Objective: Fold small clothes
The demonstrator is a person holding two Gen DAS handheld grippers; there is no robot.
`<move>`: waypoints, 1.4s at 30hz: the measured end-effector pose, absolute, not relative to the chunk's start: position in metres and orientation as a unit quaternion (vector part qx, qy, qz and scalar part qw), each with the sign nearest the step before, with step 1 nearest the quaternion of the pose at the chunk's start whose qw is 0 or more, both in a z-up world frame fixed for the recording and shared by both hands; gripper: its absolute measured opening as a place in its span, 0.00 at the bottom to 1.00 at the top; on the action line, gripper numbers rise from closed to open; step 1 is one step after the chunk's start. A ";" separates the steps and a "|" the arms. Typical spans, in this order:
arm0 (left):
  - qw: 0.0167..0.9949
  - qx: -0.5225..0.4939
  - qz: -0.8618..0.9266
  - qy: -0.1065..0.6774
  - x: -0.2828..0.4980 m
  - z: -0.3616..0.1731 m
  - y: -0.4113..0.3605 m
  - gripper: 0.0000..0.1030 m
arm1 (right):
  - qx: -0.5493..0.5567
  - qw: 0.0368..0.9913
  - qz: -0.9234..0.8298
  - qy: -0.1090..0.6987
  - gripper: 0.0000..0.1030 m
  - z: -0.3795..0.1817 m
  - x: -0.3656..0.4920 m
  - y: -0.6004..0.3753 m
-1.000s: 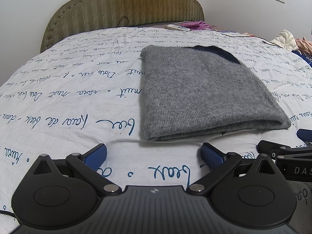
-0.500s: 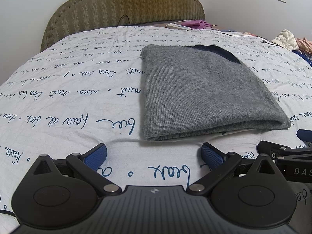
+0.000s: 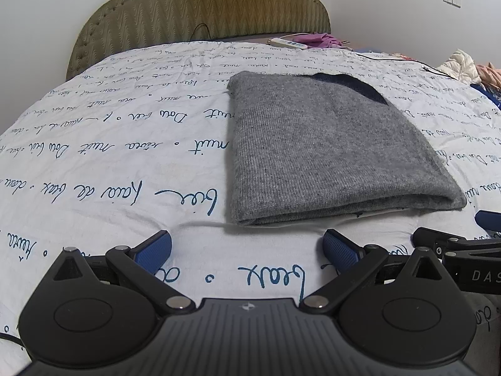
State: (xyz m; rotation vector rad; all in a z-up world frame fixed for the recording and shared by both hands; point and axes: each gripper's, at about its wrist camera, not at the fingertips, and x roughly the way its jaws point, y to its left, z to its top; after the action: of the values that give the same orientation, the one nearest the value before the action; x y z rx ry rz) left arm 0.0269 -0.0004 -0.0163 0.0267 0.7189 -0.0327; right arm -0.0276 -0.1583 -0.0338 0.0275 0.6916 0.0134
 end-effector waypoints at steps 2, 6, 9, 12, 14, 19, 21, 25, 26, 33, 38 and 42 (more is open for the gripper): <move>0.936 0.012 -0.016 0.351 0.027 -0.016 0.000 1.00 | 0.014 0.941 0.007 0.339 1.00 -0.034 -0.028 -0.158; 0.935 0.013 -0.015 0.353 0.027 -0.016 0.000 1.00 | 0.014 0.941 0.007 0.339 1.00 -0.034 -0.027 -0.158; 0.934 0.013 -0.016 0.356 0.028 -0.015 0.000 1.00 | 0.015 0.940 0.008 0.340 1.00 -0.033 -0.027 -0.158; 0.933 0.009 -0.021 0.360 0.029 -0.014 0.002 1.00 | 0.015 0.940 0.008 0.342 1.00 -0.033 -0.026 -0.158; 0.929 0.006 -0.025 0.368 0.031 -0.012 0.003 1.00 | 0.013 0.938 0.008 0.346 1.00 -0.031 -0.025 -0.158; 0.925 0.012 -0.009 0.380 0.034 -0.003 0.003 1.00 | 0.039 0.930 0.022 0.366 1.00 -0.014 -0.024 -0.165; 0.921 0.019 -0.017 0.389 0.034 0.002 0.001 1.00 | 0.036 0.926 0.029 0.374 1.00 -0.008 -0.024 -0.165; 0.906 -0.023 -0.039 0.421 0.037 0.010 0.004 1.00 | 0.006 0.920 0.041 0.389 1.00 0.001 -0.024 -0.156; 0.903 -0.031 -0.044 0.426 0.036 0.013 0.004 1.00 | 0.000 0.920 0.042 0.389 1.00 0.005 -0.025 -0.154; 0.913 -0.017 -0.035 0.407 0.025 0.036 0.000 1.00 | 0.006 0.921 0.056 0.384 1.00 0.027 -0.028 -0.156; 0.914 -0.007 -0.013 0.405 0.017 0.037 -0.005 1.00 | 0.032 0.916 0.055 0.397 1.00 0.024 -0.026 -0.161; 0.902 -0.026 -0.025 0.430 0.019 0.031 0.001 1.00 | 0.035 0.915 0.054 0.398 1.00 0.025 -0.028 -0.160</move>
State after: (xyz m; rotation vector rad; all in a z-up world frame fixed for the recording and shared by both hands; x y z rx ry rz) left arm 0.0191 0.0007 0.0313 -0.0544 0.8884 -0.0512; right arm -0.0277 -0.1601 0.0249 0.0718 0.8184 0.1117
